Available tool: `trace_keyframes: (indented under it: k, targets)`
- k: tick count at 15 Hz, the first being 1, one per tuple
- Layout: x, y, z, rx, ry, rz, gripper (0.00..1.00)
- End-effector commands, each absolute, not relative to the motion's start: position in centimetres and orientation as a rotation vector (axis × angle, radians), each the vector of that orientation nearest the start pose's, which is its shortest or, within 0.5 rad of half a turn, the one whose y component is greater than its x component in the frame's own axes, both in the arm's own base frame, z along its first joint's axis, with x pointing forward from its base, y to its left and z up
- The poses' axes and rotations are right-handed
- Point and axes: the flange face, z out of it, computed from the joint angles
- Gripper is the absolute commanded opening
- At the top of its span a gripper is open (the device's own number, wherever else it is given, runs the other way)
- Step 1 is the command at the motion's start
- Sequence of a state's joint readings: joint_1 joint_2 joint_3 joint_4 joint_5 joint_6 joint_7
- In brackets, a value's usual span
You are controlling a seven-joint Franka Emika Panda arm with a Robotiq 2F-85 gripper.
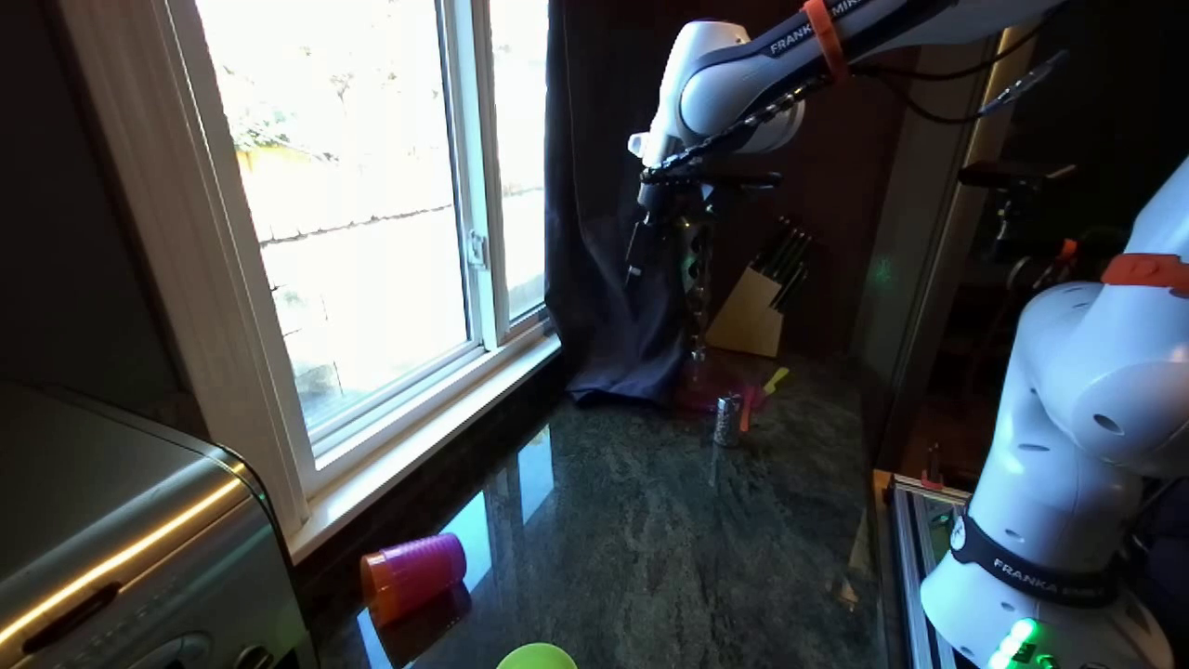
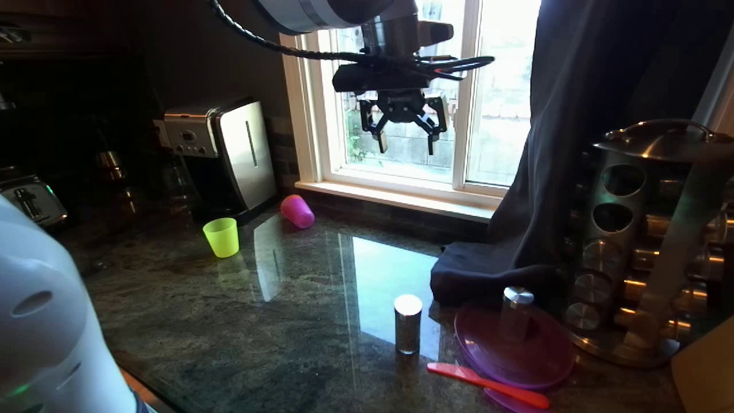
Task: Move the curtain to the right
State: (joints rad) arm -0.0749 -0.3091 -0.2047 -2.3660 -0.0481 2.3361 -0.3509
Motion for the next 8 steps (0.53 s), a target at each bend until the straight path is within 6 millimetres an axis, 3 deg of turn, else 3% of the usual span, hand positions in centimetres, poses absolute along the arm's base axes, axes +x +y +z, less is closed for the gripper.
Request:
trace_keyframes:
  k: [1, 5, 8]
  targets:
    - [45.6, -19.3, 46.9, -3.207, -0.213, -0.424, 1.0]
    - [44.6, -25.6, 45.8, -3.205, -0.157, -0.403, 1.0]
    - [44.0, -28.5, 44.2, -3.211, -0.128, -0.359, 1.0]
